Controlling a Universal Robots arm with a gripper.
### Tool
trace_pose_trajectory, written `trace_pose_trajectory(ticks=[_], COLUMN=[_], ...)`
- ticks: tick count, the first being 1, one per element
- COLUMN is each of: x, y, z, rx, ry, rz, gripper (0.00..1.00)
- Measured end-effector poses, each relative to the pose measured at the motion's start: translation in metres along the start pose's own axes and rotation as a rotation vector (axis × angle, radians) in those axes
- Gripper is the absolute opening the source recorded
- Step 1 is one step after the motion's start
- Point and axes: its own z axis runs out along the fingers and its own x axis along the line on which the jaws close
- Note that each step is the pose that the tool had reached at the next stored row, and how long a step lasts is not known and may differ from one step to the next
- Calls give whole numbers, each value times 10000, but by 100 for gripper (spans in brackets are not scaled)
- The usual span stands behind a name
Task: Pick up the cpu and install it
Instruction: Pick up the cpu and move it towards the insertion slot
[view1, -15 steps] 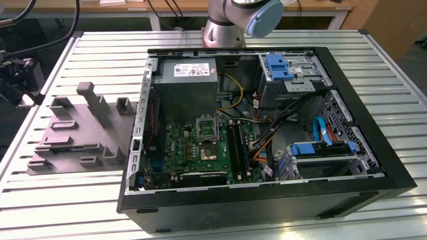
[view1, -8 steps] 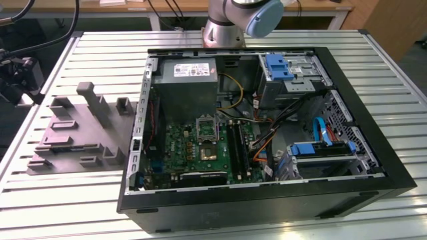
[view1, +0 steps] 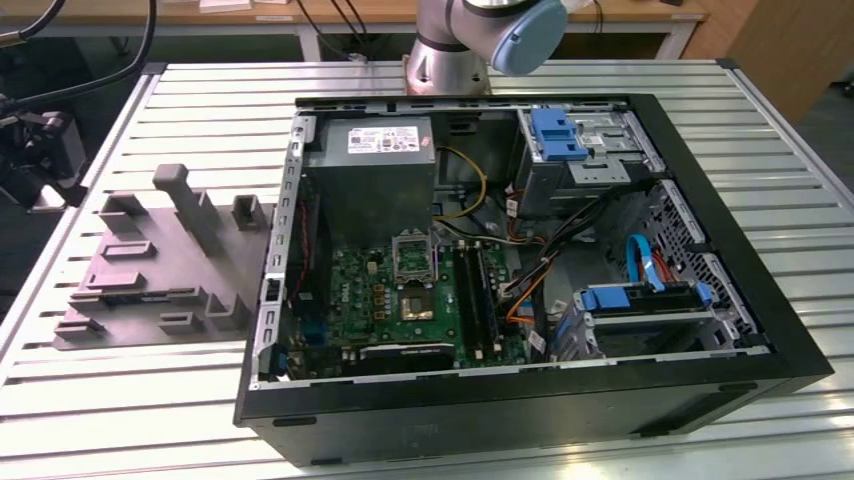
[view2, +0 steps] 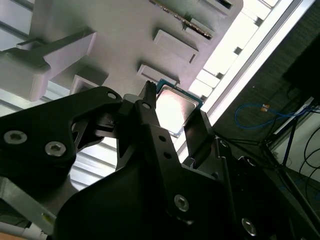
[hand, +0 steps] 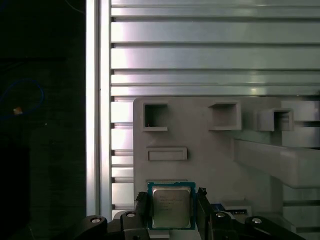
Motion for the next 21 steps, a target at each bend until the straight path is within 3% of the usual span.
trace_pose_trajectory(ticks=[21], x=[-2], y=[2], z=[-72], rx=[1], ry=[-1], rz=[16], gripper=[47])
